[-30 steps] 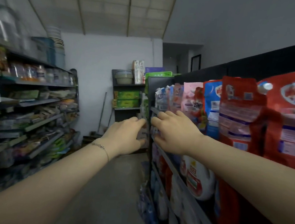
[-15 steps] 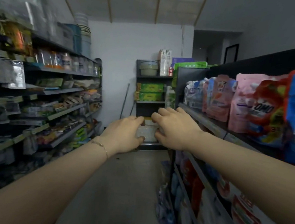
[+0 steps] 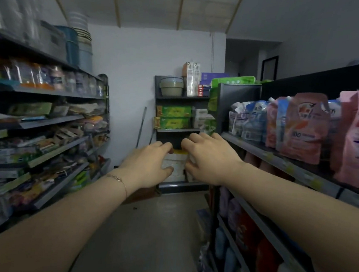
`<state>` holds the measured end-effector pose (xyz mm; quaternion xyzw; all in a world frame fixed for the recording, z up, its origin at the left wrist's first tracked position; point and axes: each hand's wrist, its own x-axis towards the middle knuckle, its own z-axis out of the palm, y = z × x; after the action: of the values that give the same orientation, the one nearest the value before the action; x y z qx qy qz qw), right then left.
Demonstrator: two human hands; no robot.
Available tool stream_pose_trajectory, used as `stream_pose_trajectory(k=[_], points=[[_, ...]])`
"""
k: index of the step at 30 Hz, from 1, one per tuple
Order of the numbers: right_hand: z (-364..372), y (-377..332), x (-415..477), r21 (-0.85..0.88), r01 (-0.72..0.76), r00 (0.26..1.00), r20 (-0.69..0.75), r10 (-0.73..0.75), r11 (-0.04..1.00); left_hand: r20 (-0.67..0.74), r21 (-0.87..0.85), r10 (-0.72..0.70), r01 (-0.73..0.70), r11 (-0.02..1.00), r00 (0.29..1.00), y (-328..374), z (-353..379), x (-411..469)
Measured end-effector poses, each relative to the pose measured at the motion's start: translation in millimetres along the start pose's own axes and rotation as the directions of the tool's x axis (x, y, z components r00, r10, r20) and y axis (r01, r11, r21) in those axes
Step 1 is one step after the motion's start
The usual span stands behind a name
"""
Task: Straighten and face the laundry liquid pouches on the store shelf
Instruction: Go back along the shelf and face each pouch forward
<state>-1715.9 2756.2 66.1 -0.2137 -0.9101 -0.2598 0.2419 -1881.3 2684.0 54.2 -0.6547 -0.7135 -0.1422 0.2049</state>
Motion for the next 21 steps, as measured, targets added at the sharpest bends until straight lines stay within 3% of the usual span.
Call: stream_pose_trajectory(k=[11, 21], points=[[99, 38, 88, -0.028, -0.014, 0.999, 0.050, 0.015, 1.000, 0.018, -0.053, 0.026, -0.025, 0.998, 1.000, -76, 81, 95], [207, 155, 179, -0.068, -0.023, 1.000, 0.019, 0.025, 0.997, 0.019, -0.038, 0.057, -0.056, 0.998, 0.998, -106, 157, 263]])
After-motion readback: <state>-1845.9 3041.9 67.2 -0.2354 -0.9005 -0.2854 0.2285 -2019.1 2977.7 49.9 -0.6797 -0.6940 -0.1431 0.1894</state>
